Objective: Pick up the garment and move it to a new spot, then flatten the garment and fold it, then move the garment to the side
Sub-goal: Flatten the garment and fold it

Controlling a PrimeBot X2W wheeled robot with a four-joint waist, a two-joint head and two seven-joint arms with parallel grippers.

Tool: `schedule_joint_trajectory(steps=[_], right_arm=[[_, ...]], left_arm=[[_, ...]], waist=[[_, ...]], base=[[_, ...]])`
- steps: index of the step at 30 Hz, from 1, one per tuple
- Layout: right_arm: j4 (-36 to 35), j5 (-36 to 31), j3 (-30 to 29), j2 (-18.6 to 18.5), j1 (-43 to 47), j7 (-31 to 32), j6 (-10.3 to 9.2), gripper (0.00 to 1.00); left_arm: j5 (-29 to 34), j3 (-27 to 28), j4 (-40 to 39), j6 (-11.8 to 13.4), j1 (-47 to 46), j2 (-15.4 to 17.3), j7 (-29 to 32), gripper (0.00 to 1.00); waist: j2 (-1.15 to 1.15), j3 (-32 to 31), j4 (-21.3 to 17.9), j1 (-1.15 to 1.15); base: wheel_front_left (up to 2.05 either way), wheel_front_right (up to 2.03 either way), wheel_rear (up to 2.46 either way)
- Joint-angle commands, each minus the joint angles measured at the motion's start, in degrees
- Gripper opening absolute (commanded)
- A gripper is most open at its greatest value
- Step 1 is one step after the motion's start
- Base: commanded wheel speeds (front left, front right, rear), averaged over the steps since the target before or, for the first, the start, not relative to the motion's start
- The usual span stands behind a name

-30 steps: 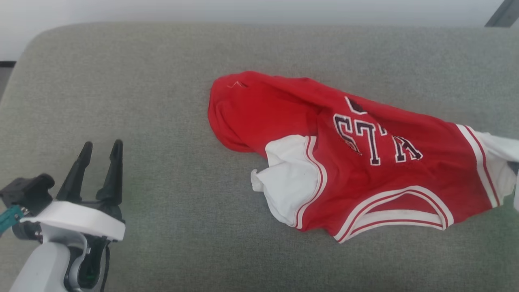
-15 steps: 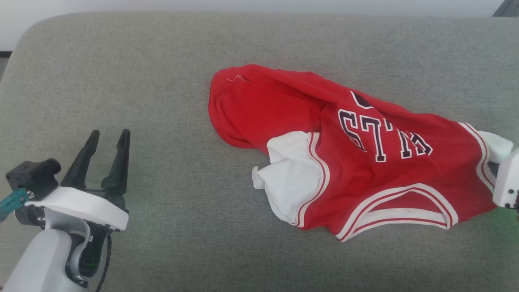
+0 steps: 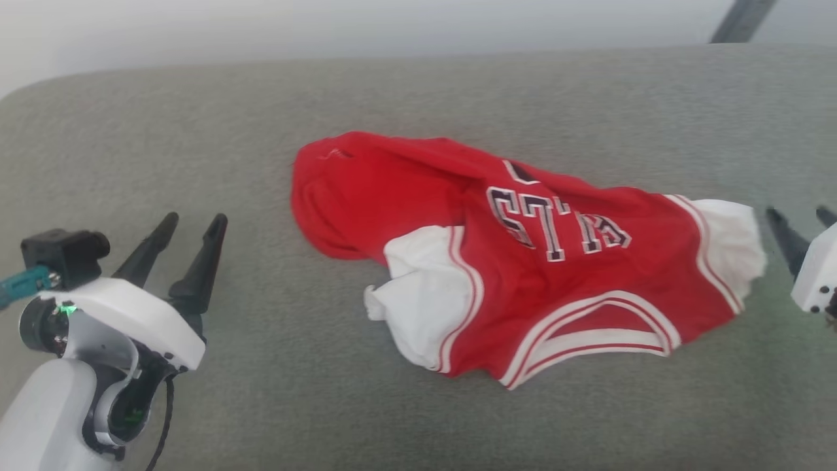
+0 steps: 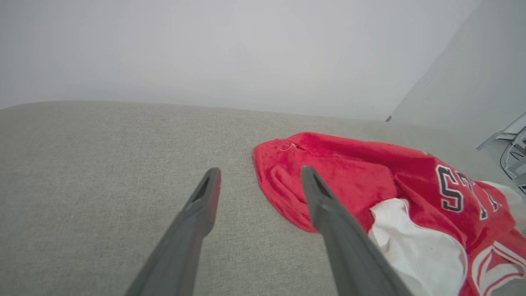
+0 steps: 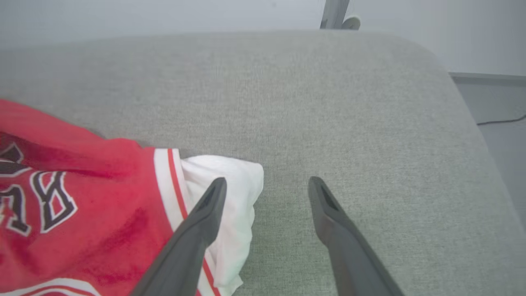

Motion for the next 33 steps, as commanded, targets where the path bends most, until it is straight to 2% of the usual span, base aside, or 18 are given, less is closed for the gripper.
schedule_joint_trajectory(steps=[1,6,7,13,17,25,33], right_arm=[[-0.6,-0.4,-0.1,0.5,0.4,-1.2,-0.02,1.00],[-4.7,-2.2,-2.1,3.3,2.2,-8.0,-0.02,1.00],[-6.7,-3.5,-3.2,4.7,3.1,-10.0,-0.02,1.00],[-13.7,-8.5,-7.3,9.1,6.1,-15.5,-0.02,1.00],[-17.8,-10.5,-8.7,12.4,8.0,-18.6,-0.02,1.00],[-21.0,-12.8,-9.0,18.5,11.2,-21.5,-0.02,1.00],[-20.2,-12.5,-7.9,20.3,10.7,-21.5,-0.02,1.00]], left_arm=[[-0.4,-0.2,-0.8,0.5,0.2,0.1,1.0,1.00],[-1.2,-1.6,-5.9,2.7,0.6,2.3,8.6,1.00],[-1.6,-2.3,-7.9,3.8,0.8,3.1,11.8,1.00],[-1.3,-5.7,-13.9,7.8,0.7,5.2,22.3,1.00],[-0.8,-8.2,-16.6,10.4,0.2,5.5,28.2,1.00],[-0.4,-12.1,-14.7,13.7,-1.3,4.8,35.8,1.00],[0.6,-14.7,-6.1,13.9,-4.1,4.2,39.6,1.00]], waist=[[0.00,-0.9,-1.5,0.00],[0.00,-1.8,-5.0,0.00],[0.00,-1.9,-6.4,0.00],[0.00,-1.1,-10.1,0.00],[0.00,0.1,-12.3,0.00],[0.00,2.5,-15.4,0.00],[0.00,4.3,-16.6,0.00]], base=[[0.00,0.00,0.00],[0.00,0.00,0.00],[0.00,0.00,0.00],[0.00,0.00,0.00],[0.00,0.00,0.00],[0.00,0.00,0.00],[0.00,0.00,0.00]])
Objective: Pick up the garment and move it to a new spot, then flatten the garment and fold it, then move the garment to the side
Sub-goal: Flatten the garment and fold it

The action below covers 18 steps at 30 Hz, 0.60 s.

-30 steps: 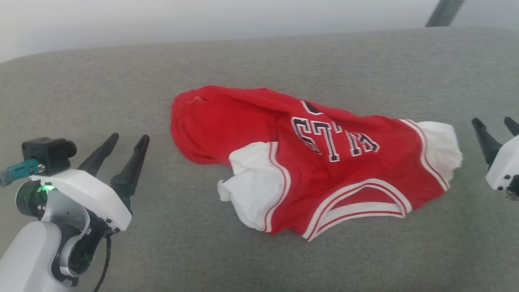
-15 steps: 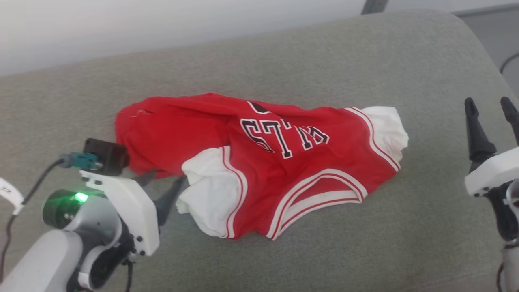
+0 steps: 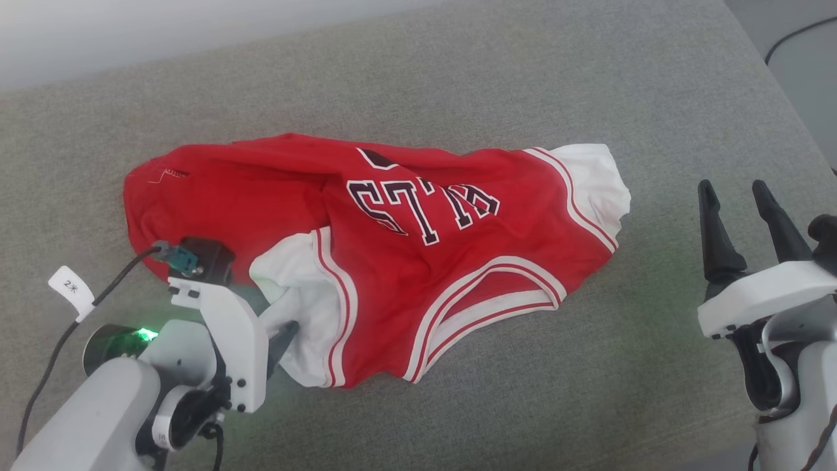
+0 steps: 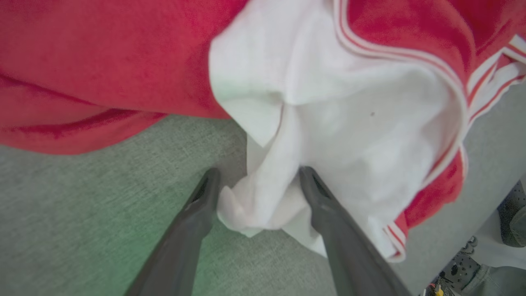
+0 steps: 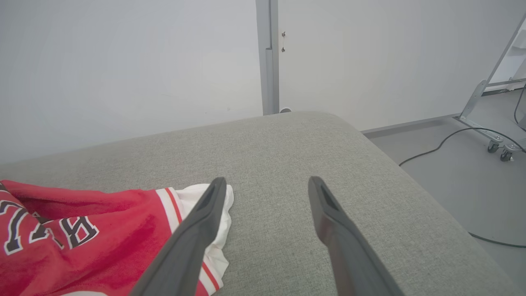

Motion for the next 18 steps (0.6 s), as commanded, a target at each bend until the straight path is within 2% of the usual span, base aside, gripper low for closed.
schedule_joint_trajectory(steps=[1,4,5,6,10,18], right_arm=[[0.2,0.3,0.3,0.1,-0.6,-0.4,-0.02,1.00],[0.3,0.3,0.7,-0.1,-0.8,-0.4,-0.01,1.00],[0.3,0.2,0.8,-0.1,-1.0,-0.4,-0.02,1.00],[0.4,0.1,0.7,-0.2,-1.3,-0.4,-0.02,1.00],[0.4,0.0,0.3,-0.5,-1.5,-0.4,-0.02,1.00],[-0.2,-0.9,-1.6,-1.2,0.1,0.3,-0.01,1.00]], left_arm=[[0.4,-0.7,2.8,-0.1,-1.0,-0.3,0.8,1.00],[1.0,-1.7,4.9,-0.8,-1.7,-0.8,0.9,1.00],[1.2,-2.2,5.9,-1.1,-1.9,-1.0,1.2,0.92],[1.4,-2.8,6.7,-1.9,-2.3,-1.3,1.3,0.01],[2.2,-4.1,9.0,-3.6,-3.6,-2.1,0.4,0.00],[0.7,0.8,6.3,-1.7,-3.8,0.0,-2.8,0.00]], waist=[[0.00,0.4,-0.2,0.00],[0.00,0.7,-0.1,0.00],[0.00,0.8,-0.1,0.00],[0.00,0.8,0.1,0.00],[0.00,0.6,0.9,0.00],[0.00,-1.7,4.9,0.00]], base=[[0.00,0.00,0.00],[0.00,0.00,0.00],[0.00,0.00,0.00],[0.00,0.00,0.00],[0.00,0.00,0.00],[0.00,0.00,0.00]])
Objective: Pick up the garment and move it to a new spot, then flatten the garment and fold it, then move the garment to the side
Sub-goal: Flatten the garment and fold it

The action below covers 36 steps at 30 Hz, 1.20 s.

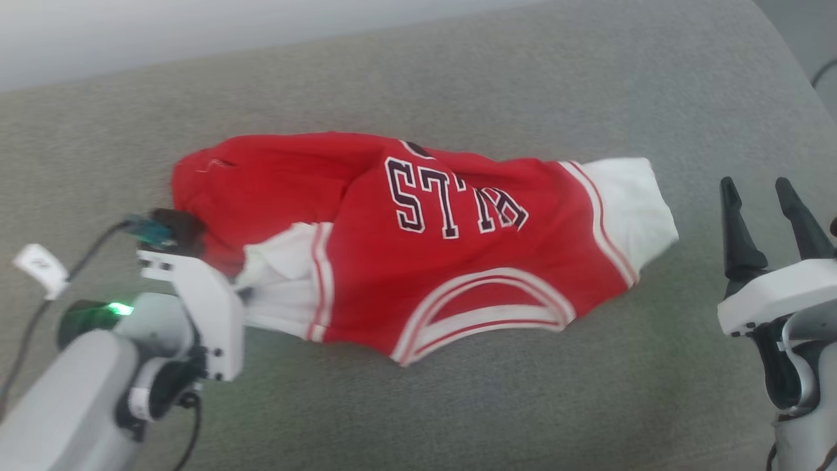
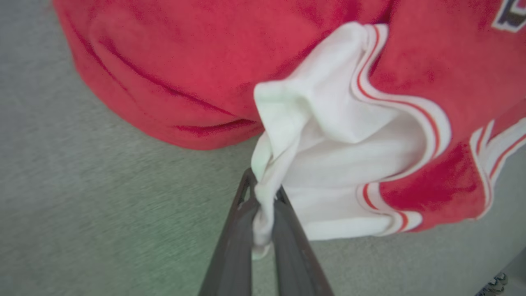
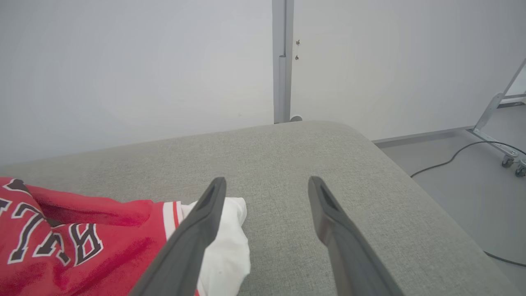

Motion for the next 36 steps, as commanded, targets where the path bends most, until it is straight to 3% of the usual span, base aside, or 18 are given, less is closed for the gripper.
schedule_joint_trajectory(steps=[1,13,21,22,24,25,26,31,36], right_arm=[[-0.5,-0.2,-0.2,-0.1,0.8,0.3,-0.02,1.00],[-1.0,-0.7,-0.2,-0.9,2.5,2.6,-0.01,1.00],[-0.2,-0.2,0.5,-1.2,2.5,2.4,-0.02,1.00],[-0.2,-0.3,0.6,-1.1,2.5,2.3,-0.02,1.00],[-0.2,-0.3,0.7,-0.9,2.3,2.3,-0.01,1.00],[-0.2,-0.2,0.8,-0.8,2.1,2.3,-0.02,1.00],[-0.2,-0.2,0.9,-0.8,1.9,2.3,-0.01,1.00],[-0.1,0.3,0.9,-1.2,1.3,2.2,-0.02,1.00],[-0.5,0.5,0.7,-1.4,1.1,2.2,-0.02,1.00]], left_arm=[[-0.1,1.2,-0.6,0.7,1.2,1.2,-0.5,0.00],[-3.5,10.8,-2.6,6.0,8.5,8.7,-2.4,0.00],[-6.0,10.2,4.1,4.1,11.5,6.4,-3.4,0.02],[-5.9,9.7,5.2,3.7,11.2,6.0,-3.6,0.10],[-5.6,9.0,7.4,2.4,10.0,5.0,-4.2,0.60],[-5.7,8.7,8.4,1.9,9.5,4.5,-4.6,0.95],[-5.7,8.5,9.5,1.4,9.2,4.3,-4.8,1.00],[-6.0,8.3,11.8,0.0,6.8,3.7,-5.0,1.00],[-4.6,7.2,12.3,-0.3,4.1,5.4,-2.3,1.00]], waist=[[0.00,-1.3,1.7,0.00],[0.00,-5.1,7.4,0.00],[0.00,-5.6,8.8,0.00],[0.00,-5.6,8.9,0.00],[0.00,-5.6,9.0,0.00],[0.00,-5.6,8.9,0.00],[0.00,-5.6,8.9,0.00],[0.00,-5.6,8.7,0.00],[0.00,-5.5,8.6,0.00]], base=[[0.00,0.00,0.00],[0.00,0.00,0.00],[0.00,0.00,0.00],[0.00,0.00,0.00],[0.00,0.00,0.00],[0.00,0.00,0.00],[0.00,0.00,0.00],[0.00,0.00,0.00],[0.00,0.00,0.00]])
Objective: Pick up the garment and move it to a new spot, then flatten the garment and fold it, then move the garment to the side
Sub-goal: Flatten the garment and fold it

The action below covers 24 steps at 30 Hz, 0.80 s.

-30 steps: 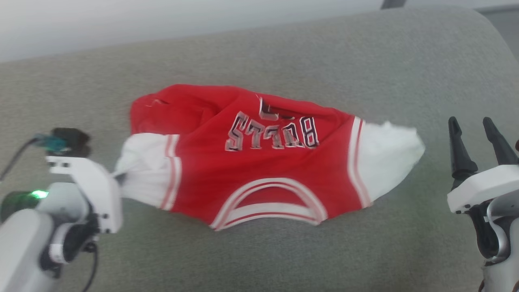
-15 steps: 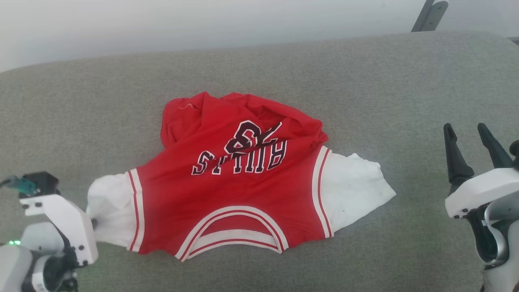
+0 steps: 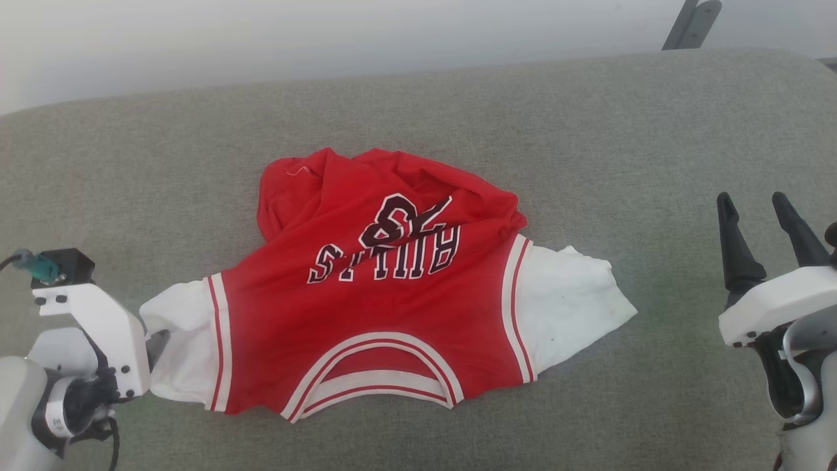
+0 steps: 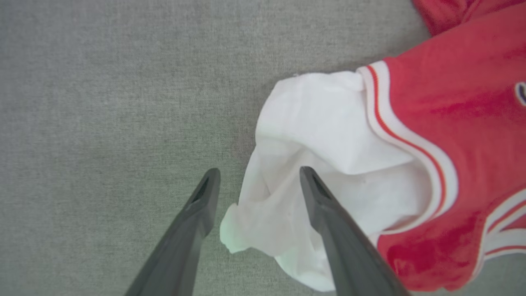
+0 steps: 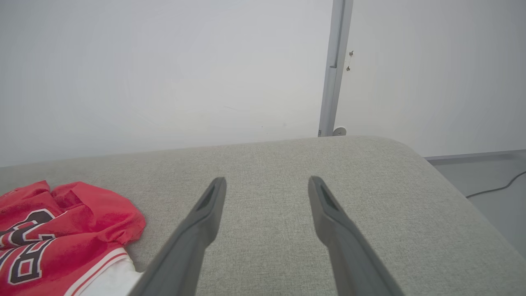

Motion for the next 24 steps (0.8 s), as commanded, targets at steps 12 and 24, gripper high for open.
schedule_joint_trajectory(steps=[12,24], right_arm=[[-1.4,0.3,0.0,0.3,-1.0,0.8,-0.01,1.00],[-0.6,3.9,5.5,-1.8,-0.4,8.4,-0.01,1.00]], left_arm=[[0.2,-3.2,5.8,0.8,-4.3,-0.3,7.5,1.00],[-1.2,-4.4,9.9,-2.8,-6.1,-3.3,6.3,0.00]], waist=[[0.00,2.7,-1.4,0.00],[0.00,5.0,-0.2,0.00]], base=[[0.00,0.00,0.00],[0.00,0.00,0.00]])
